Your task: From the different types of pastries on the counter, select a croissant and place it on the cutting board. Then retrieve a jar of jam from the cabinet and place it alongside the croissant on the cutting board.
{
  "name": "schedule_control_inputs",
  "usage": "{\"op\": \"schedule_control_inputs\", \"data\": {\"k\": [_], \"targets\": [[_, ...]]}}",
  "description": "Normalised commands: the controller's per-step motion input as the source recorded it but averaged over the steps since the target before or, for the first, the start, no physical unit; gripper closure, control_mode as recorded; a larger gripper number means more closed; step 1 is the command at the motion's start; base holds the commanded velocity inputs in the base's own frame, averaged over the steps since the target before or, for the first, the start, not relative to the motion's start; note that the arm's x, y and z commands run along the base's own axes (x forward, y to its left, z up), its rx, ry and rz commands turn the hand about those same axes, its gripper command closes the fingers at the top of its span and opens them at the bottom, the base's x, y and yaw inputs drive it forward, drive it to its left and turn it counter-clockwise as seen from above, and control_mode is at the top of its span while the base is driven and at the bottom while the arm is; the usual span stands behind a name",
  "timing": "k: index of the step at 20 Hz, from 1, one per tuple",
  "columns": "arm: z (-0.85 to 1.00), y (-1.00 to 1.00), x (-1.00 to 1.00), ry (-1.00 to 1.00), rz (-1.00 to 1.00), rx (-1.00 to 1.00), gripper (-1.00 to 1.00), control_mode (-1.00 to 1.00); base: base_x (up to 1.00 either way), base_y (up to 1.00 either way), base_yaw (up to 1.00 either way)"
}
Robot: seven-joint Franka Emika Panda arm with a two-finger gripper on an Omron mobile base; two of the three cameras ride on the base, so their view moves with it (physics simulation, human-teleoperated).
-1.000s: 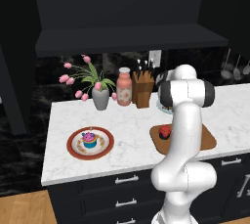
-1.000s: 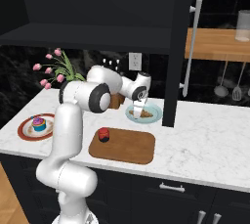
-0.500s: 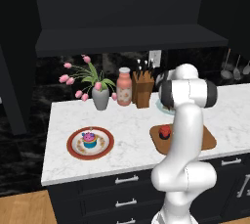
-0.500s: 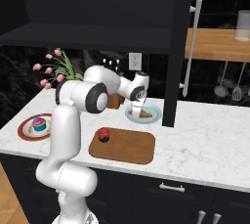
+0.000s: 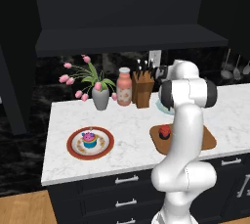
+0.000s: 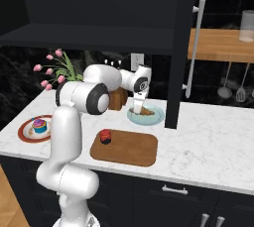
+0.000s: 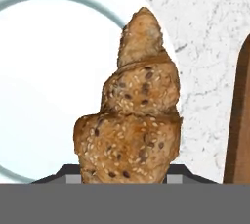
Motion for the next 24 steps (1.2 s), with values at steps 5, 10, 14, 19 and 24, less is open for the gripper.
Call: {"op": "schedule_control_inputs", "data": {"k": [5,10,14,19,24], "targets": [[0.13,-0.06,-0.60,0.02,0.00,0.00,1.00,-1.00,0.00,0.00,0.00],[0.00,-0.01,-0.79,0.00,0.00,0.00,1.00,-1.00,0.00,0.00,0.00],[0.00,0.00,-0.85,0.00,0.00,0.00,1.00,-1.00,0.00,0.00,0.00],[0.00,0.00,-0.79,0.00,0.00,0.00,1.00,-1.00,0.00,0.00,0.00],[0.00,0.00,-0.54,0.00,0.00,0.00,1.00,-1.00,0.00,0.00,0.00]]}}
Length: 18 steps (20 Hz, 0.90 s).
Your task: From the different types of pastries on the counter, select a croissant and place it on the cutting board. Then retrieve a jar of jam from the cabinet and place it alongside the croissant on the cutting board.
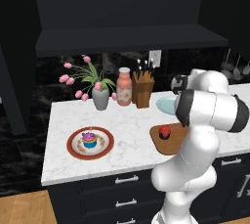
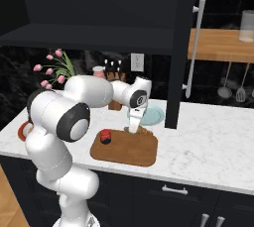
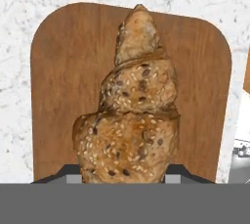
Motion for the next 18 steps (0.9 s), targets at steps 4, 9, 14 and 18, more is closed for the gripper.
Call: {"op": "schedule_control_inputs", "data": {"k": [4,9,14,18], "targets": [[0.00,0.00,-0.37,0.00,-0.01,0.00,1.00,-1.00,0.00,0.00,0.00],[0.00,0.00,-0.05,0.00,-0.02,0.00,1.00,-1.00,0.00,0.00,0.00],[-0.02,0.00,-0.06,-0.01,-0.02,0.00,1.00,-1.00,0.00,0.00,0.00],[-0.05,0.00,-0.17,0.00,-0.01,0.00,1.00,-1.00,0.00,0.00,0.00]]}}
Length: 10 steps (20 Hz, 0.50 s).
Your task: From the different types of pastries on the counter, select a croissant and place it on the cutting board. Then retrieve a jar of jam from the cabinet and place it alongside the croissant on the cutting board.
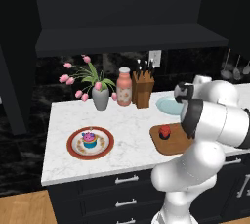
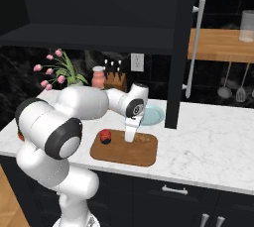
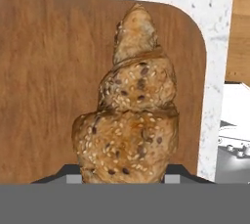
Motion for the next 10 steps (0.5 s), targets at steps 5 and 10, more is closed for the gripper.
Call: {"op": "schedule_control_inputs", "data": {"k": [5,10], "targets": [[-0.10,0.01,-0.18,0.00,-0.01,0.00,1.00,-1.00,0.00,0.00,0.00],[-0.18,0.05,-0.11,-0.03,-0.01,0.00,1.00,-1.00,0.00,0.00,0.00]]}}
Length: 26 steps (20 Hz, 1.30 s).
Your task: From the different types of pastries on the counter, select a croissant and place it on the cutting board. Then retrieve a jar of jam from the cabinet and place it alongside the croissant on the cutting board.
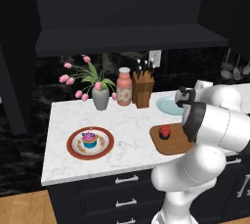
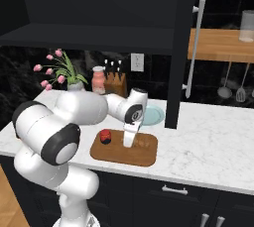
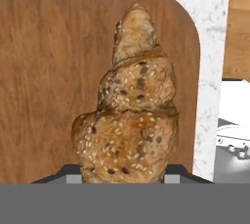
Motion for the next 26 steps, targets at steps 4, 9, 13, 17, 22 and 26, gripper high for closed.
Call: {"op": "schedule_control_inputs", "data": {"k": [4,9,13,17,22,26], "targets": [[-0.26,0.08,0.00,-0.05,-0.02,0.00,1.00,-1.00,0.00,0.00,0.00],[-0.24,0.09,0.00,-0.09,-0.01,0.00,1.00,-1.00,0.00,0.00,0.00],[-0.23,0.04,0.00,-0.11,-0.01,0.00,1.00,-1.00,0.00,0.00,0.00],[-0.21,0.08,0.00,-0.10,0.00,0.00,-1.00,-1.00,0.00,0.00,0.00],[0.15,0.08,-0.02,-0.13,0.00,0.00,-1.00,-1.00,0.00,0.00,0.00],[0.64,0.21,0.00,0.01,0.00,0.00,-1.00,-1.00,0.00,0.00,0.00]]}}
